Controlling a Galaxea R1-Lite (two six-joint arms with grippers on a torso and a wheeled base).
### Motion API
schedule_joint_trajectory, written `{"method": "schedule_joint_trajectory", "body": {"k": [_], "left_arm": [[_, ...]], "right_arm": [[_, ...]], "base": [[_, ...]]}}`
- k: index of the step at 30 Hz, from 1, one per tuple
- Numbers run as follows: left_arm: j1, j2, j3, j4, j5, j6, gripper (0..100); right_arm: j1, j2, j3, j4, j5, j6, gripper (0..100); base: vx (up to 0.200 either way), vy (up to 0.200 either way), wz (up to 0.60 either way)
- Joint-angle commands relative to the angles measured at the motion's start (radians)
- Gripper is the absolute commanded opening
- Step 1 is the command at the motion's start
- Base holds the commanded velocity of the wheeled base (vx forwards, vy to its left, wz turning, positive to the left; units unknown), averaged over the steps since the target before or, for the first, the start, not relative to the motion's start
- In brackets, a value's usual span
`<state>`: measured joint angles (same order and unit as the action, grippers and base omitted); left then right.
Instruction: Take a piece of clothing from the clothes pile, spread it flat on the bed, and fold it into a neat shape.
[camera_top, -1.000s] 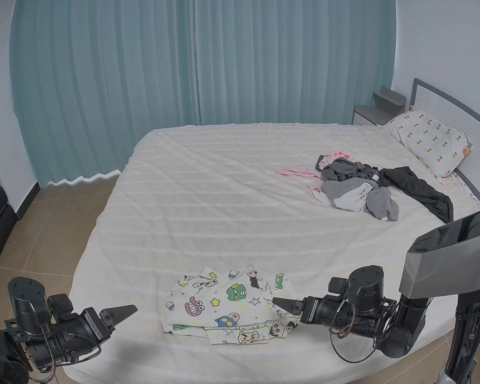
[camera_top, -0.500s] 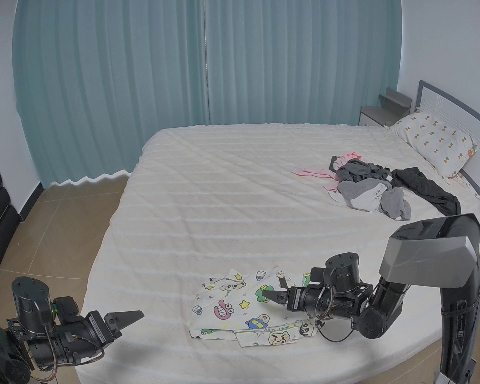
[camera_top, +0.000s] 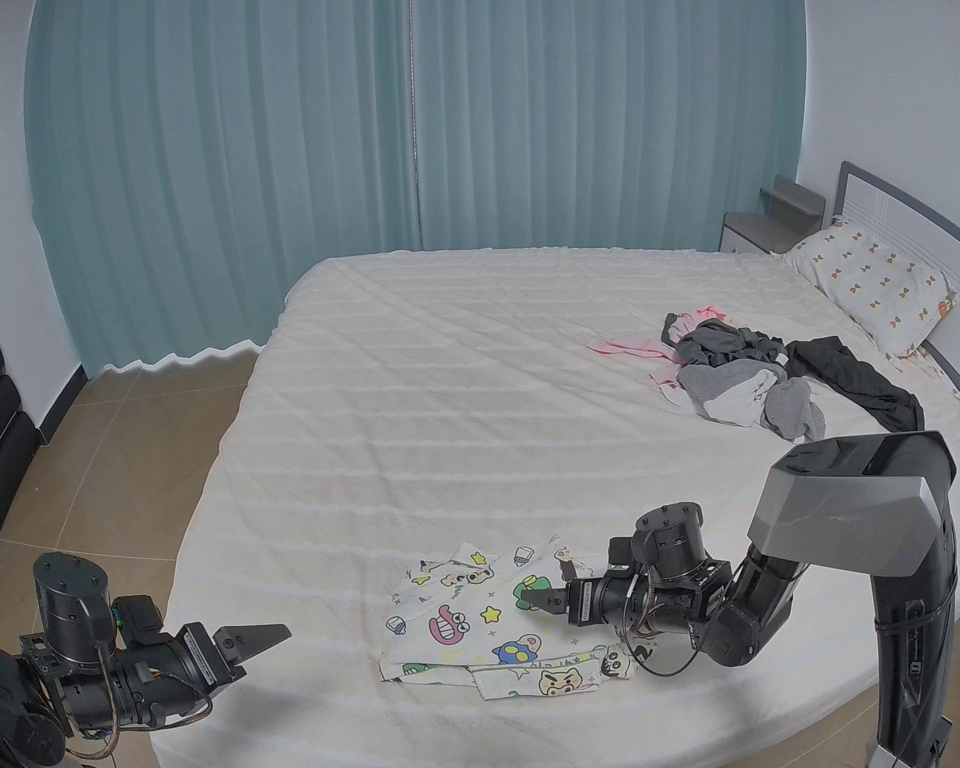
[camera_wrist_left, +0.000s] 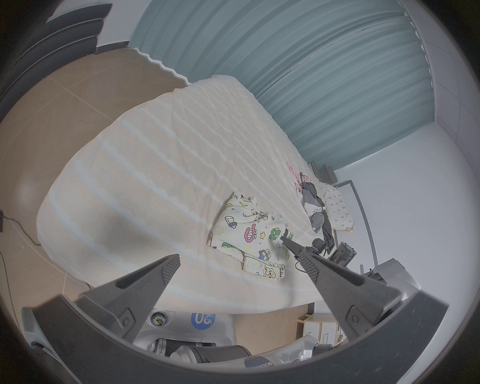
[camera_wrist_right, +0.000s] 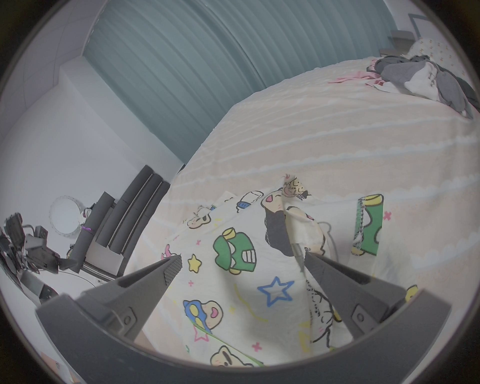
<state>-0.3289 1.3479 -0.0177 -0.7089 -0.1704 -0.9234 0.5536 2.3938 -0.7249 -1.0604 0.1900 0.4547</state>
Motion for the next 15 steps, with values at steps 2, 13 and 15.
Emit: {"method": "schedule_joint_trajectory", "body": {"k": [2,13,15], "left_arm": [[0.004,0.014,0.016,-0.001,0.000,0.001,100],[0.005,0.013,0.018,0.000,0.000,0.001,100],[0.005,0.013,0.018,0.000,0.000,0.001,100]], "right_arm": [[0.014,0.021,-0.008,0.011,0.000,-0.008,100],[0.009,-0.004,-0.059,0.192,-0.021,-0.051,100],[0.008,-0.004,-0.059,0.191,-0.032,-0.050,100]], "base": [[0.000,0.000,0.00],[0.000,0.000,0.00],[0.000,0.000,0.00]]}}
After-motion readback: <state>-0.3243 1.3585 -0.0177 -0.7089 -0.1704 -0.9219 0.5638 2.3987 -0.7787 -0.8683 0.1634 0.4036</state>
